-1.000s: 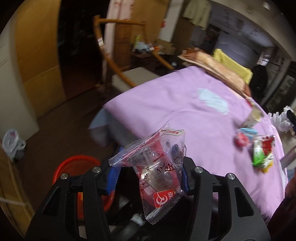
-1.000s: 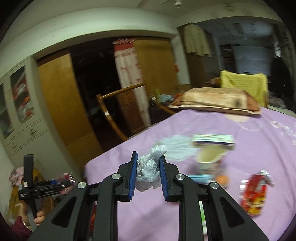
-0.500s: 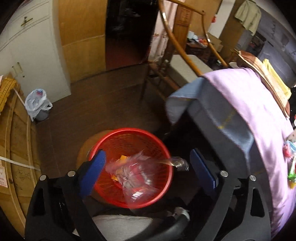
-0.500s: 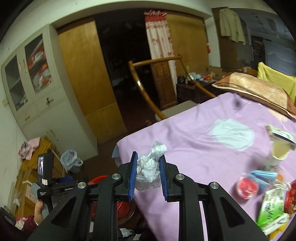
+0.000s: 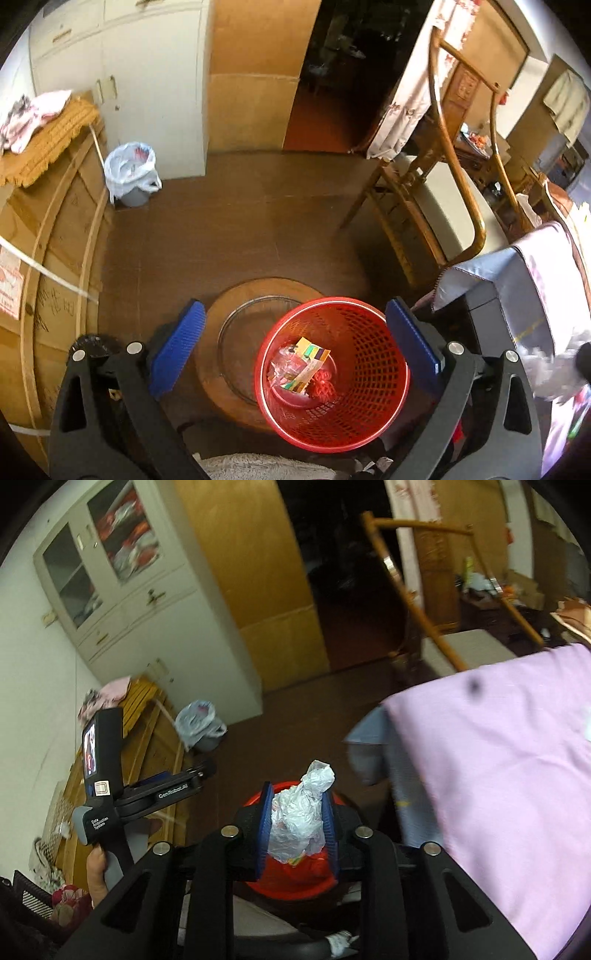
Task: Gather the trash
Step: 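Drop the bag into the red basket with the left tool while the right tool releases the tissue there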
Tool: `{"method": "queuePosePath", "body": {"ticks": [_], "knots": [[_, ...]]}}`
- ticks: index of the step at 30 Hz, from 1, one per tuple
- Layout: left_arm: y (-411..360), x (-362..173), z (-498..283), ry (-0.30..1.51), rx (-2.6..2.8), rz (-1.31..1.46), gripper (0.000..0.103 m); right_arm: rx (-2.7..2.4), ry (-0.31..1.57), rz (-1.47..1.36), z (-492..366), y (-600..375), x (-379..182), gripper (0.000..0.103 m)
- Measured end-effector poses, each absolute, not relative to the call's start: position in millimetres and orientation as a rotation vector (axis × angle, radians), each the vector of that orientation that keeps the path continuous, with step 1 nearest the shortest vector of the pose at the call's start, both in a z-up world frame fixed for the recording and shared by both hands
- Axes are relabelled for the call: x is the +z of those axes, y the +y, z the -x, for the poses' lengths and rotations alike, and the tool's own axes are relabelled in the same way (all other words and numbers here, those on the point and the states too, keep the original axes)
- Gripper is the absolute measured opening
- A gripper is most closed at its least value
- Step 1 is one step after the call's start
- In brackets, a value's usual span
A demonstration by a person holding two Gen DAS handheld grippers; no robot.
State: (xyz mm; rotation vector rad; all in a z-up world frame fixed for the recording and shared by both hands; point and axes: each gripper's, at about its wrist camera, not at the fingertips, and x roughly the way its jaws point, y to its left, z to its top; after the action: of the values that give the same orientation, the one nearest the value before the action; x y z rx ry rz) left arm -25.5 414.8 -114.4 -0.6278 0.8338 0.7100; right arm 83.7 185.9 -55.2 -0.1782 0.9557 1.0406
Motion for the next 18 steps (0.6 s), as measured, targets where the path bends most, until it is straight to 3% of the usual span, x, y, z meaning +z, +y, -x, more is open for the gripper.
{"method": "queuePosePath", "body": {"ticks": [2, 3, 11, 18], "knots": [[422.1, -118.1, 26.6, 0.838, 0.711, 0.647, 0.095, 1.074, 0.977, 0.175, -82.4, 198.5, -58.6, 0.053], [423.8, -119.6, 26.0, 0.841, 0.715, 0.650, 0.095, 1.078, 0.974, 0.172, -82.5, 202.3, -58.0, 0.056], [410.6, -119.8, 18.5, 0.859, 0.699, 0.626, 0.095, 1.008, 0.918, 0.142, -98.2, 183.4, -45.2, 0.057], [367.3, -97.0, 3.6, 0.846, 0.621, 0.522, 0.095, 0.891, 0.820, 0.032, -105.4, 104.5, -24.0, 0.069]]}}
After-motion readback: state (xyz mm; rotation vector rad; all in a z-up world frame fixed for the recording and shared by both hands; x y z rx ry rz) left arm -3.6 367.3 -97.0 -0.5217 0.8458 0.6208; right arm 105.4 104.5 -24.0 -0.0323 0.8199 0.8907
